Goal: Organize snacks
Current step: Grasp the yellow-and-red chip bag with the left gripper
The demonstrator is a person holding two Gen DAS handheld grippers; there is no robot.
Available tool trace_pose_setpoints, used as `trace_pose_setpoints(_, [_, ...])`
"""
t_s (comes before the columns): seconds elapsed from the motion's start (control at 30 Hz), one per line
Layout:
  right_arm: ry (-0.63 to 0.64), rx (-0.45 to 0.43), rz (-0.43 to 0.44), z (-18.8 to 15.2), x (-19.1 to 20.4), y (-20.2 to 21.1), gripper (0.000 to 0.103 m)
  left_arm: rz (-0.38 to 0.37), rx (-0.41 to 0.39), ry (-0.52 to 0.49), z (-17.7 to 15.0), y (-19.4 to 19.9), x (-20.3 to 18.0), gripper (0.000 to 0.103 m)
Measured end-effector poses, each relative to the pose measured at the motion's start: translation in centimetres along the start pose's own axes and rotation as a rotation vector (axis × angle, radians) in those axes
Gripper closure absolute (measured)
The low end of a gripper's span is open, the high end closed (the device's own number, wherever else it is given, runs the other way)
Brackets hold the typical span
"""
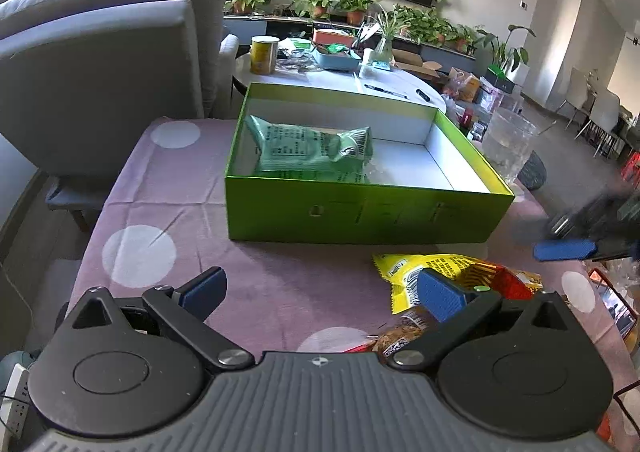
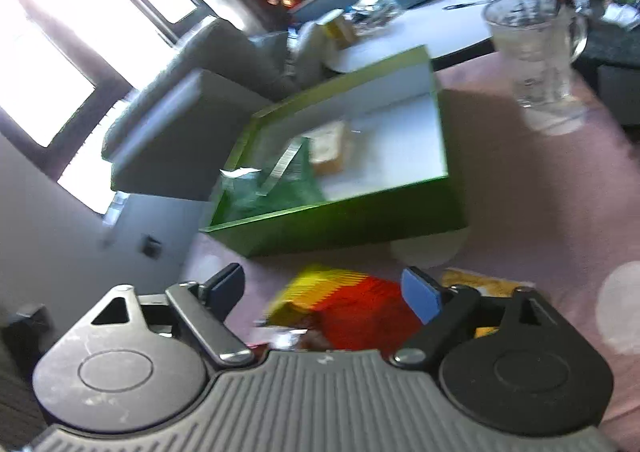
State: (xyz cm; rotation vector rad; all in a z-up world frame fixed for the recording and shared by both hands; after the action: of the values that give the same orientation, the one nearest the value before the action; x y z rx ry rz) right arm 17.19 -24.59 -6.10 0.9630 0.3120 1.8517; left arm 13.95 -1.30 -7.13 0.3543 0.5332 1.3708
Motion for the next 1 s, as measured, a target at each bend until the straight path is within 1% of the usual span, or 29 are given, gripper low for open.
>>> trace_pose_setpoints(0.07, [0.094, 0.016, -0.130, -0.9, -0.4, -0.9, 0.045, 0.003, 0.001, -0.014, 0.1, -0.3, -0.2, 0.001])
trace_pose_setpoints(0.1, [0.136, 0.029, -0.181, -1.5, -0.7, -1.4, 0.046, 0.005, 0.002, -0.019, 0.2, -0.5, -0.3, 0.001])
trace_pose_setpoints(0.13, [0.161, 0.050, -0.209, -2.1, -1.0, -1.9, 0.046, 0.006, 0.003, -0.022, 0.3, -0.6, -0.4, 0.001])
trace_pose_setpoints(0.2, [0.175, 0.089, -0.216, -3.4, -1.4, -2.6, 0.046, 0.006, 0.008, -0.026, 0.6, -1.1, -0.7, 0.001])
trace_pose_setpoints(0.3, [0.227, 0.081, -0.236, -4.1, -1.3, -2.6, 0.046, -0.008, 0.018, -0.054, 0.7, -1.9, -1.5, 0.001])
trace_pose_setpoints(0.5, [0.223, 0.084, -0.227, -4.3, -1.4, -2.6, 0.046, -0.050, 0.058, -0.170, -0.1, -4.2, -3.7, 0.002])
trace_pose_setpoints(0.53, [0.226, 0.083, -0.226, -4.3, -1.3, -2.5, 0.046, -0.063, 0.059, -0.172, -0.2, -4.5, -3.8, 0.002])
trace_pose_setpoints(0.6, [0.224, 0.078, -0.243, -4.3, -1.6, -2.2, 0.047, -0.082, 0.076, -0.160, -0.2, -5.0, -3.9, 0.007])
trace_pose_setpoints(0.63, [0.214, 0.074, -0.236, -4.2, -1.5, -2.5, 0.047, -0.083, 0.083, -0.161, -0.3, -5.2, -3.9, 0.009])
trace_pose_setpoints(0.7, [0.168, 0.067, -0.207, -3.9, -1.8, -2.3, 0.047, -0.088, 0.087, -0.162, -0.3, -5.3, -3.8, 0.013])
trace_pose_setpoints(0.77, [0.098, 0.063, -0.174, -3.5, -2.1, -1.8, 0.047, -0.119, 0.099, -0.153, -0.4, -5.4, -4.1, 0.020])
trace_pose_setpoints(0.8, [0.046, 0.067, -0.145, -3.3, -2.4, -1.5, 0.047, -0.139, 0.102, -0.148, -0.4, -5.3, -4.3, 0.021])
trace_pose_setpoints(0.83, [0.006, 0.070, -0.120, -3.2, -2.4, -1.2, 0.049, -0.152, 0.104, -0.149, -0.5, -5.3, -4.5, 0.023])
trace_pose_setpoints(0.9, [-0.057, 0.085, -0.064, -3.2, -2.3, -0.8, 0.060, -0.169, 0.100, -0.158, -0.8, -5.2, -4.9, 0.024])
trace_pose_setpoints(0.97, [-0.061, 0.109, -0.044, -3.4, -1.7, -0.8, 0.066, -0.173, 0.098, -0.163, -1.1, -5.4, -5.1, 0.024])
trace_pose_setpoints(1.0, [-0.049, 0.124, -0.053, -3.7, -1.4, -1.0, 0.069, -0.180, 0.105, -0.153, -1.3, -5.6, -5.0, 0.024])
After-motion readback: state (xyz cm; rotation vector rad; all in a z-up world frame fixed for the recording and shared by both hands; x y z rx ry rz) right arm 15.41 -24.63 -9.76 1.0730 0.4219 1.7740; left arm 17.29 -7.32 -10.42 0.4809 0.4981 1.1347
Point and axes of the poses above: each gripper's, at about its wrist camera, not at the fingertips, and y roughly against the way its jaws point, x to its left, z to its top, the point moved 7 cm from there along -y, roughly the way its jaws point, and after that the axes turned 8 degrees about -x, right-handed, at the moved point
